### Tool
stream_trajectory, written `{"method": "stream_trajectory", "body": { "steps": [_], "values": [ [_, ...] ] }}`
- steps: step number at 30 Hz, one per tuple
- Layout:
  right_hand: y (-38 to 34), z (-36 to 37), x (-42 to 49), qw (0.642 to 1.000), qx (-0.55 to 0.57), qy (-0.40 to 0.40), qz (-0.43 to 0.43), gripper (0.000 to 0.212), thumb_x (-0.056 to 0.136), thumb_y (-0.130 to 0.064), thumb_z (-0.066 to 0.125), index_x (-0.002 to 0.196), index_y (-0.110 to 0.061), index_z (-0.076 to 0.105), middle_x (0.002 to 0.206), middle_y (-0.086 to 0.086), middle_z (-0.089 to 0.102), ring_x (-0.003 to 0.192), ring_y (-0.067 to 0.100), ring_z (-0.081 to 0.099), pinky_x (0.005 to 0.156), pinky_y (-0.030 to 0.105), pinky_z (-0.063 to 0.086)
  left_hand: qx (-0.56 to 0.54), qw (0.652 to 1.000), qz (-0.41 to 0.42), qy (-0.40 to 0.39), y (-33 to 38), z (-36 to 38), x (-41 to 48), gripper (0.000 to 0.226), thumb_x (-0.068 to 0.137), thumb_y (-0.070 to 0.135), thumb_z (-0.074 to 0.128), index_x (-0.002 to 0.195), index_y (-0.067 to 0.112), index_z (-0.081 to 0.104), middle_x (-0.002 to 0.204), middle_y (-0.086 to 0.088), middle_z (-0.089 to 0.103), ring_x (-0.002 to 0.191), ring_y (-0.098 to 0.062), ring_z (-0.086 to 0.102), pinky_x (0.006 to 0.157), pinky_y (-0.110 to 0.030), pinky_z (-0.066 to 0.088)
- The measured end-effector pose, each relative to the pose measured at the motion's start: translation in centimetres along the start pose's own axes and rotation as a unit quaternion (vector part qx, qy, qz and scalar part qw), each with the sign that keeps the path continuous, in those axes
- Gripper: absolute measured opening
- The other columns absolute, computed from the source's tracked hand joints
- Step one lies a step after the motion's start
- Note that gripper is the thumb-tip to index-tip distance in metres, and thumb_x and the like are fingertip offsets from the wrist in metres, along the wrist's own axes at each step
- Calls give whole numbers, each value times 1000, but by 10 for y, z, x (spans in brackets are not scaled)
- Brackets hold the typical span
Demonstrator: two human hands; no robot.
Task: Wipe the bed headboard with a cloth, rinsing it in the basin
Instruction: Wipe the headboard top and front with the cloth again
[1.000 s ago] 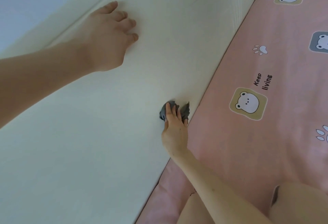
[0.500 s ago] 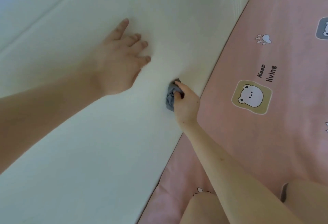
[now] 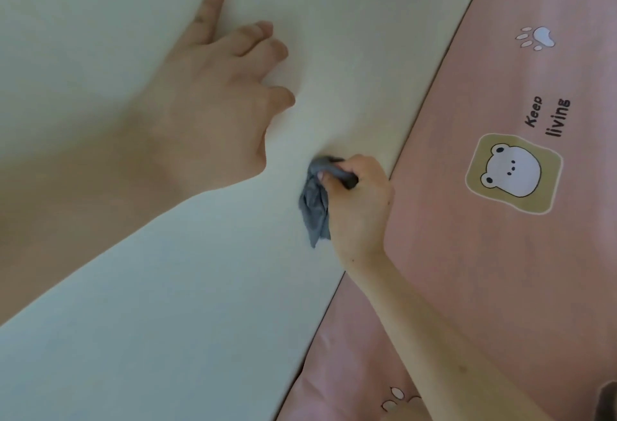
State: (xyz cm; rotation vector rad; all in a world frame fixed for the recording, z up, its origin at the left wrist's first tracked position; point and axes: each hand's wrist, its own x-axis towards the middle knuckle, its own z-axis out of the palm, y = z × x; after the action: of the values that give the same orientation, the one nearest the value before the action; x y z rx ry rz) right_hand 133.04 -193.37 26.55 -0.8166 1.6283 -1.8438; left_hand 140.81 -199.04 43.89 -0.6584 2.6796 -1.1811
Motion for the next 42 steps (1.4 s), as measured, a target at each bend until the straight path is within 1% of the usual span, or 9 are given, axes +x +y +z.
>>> {"method": "stream_trajectory", "body": {
  "steps": [14, 19, 22, 28, 33, 35, 37, 39, 42],
  "values": [
    [-6, -2, -13, 997, -68, -27, 2, 40, 80, 0, 60, 57, -20, 35, 55, -11, 33, 52, 7, 32, 52, 20, 24, 12, 1000, -6, -5, 0, -6, 1, 32, 67, 11, 64, 98, 12, 74, 120, -20, 60, 123, -38, 49, 110, -61, 5],
    [-13, -3, 8, 997, -62, -34, 11, 39, 81, 3, 57, 56, -18, 36, 56, -7, 37, 53, 8, 35, 51, 14, 29, -21, 998, -65, 6, 8, 7, 0, 36, 66, 10, 53, 97, 4, 72, 122, -26, 59, 119, -44, 51, 102, -64, 27],
    [-23, -1, 3, 998, -48, -9, 41, 35, 84, 2, 56, 60, -17, 38, 58, -5, 39, 54, 8, 38, 52, 17, 28, 6, 1000, -11, 4, 4, 1, 1, 30, 68, 10, 62, 96, 10, 74, 118, -23, 60, 121, -40, 50, 110, -58, 10],
    [-19, -19, -73, 984, 16, -142, 105, 14, 84, 0, 55, 73, -6, 61, 66, -8, 57, 61, -7, 55, 57, 9, 39, 8, 999, 19, -42, -3, -8, 2, 33, 65, 11, 69, 98, 14, 74, 118, -19, 62, 119, -38, 53, 110, -58, 13],
    [-32, -45, -26, 986, 104, -22, 125, 31, 91, 0, 53, 78, -25, 68, 58, -11, 56, 52, 1, 49, 55, 16, 41, -1, 998, 53, -31, -30, -39, 23, 40, 62, 3, 68, 99, 18, 74, 118, -17, 64, 116, -36, 56, 110, -59, 12],
    [-63, -36, -30, 984, 138, -82, 77, 31, 94, -9, 49, 97, -33, 68, 60, -13, 51, 52, 0, 43, 55, 16, 38, 0, 999, 40, -7, -55, -60, 33, 38, 56, -3, 69, 91, 11, 75, 110, -22, 67, 109, -40, 60, 107, -60, 17],
    [-87, -8, -40, 979, 115, -167, -24, 33, 91, -20, 47, 118, -38, 57, 98, -14, 64, 86, -5, 58, 82, 11, 42, 13, 999, 4, 34, -78, -71, 38, 37, 62, -3, 63, 96, 9, 74, 115, -21, 64, 115, -39, 57, 111, -54, 12],
    [-106, 26, -41, 960, 62, -204, -181, 41, 90, -20, 44, 131, -22, 51, 138, -11, 45, 135, 2, 35, 113, 25, 25, 17, 996, -25, 79, -104, -89, 40, 38, 64, -3, 53, 95, 7, 73, 114, -22, 65, 112, -40, 58, 109, -54, 15],
    [-124, 55, -7, 933, -51, -168, -316, 45, 93, -22, 38, 138, -21, 41, 147, -9, 28, 144, 11, 14, 118, 35, 6, 10, 991, -77, 112, -140, -111, 40, 46, 63, 2, 41, 96, 7, 73, 112, -21, 65, 104, -39, 62, 107, -56, 23]
  ]
}}
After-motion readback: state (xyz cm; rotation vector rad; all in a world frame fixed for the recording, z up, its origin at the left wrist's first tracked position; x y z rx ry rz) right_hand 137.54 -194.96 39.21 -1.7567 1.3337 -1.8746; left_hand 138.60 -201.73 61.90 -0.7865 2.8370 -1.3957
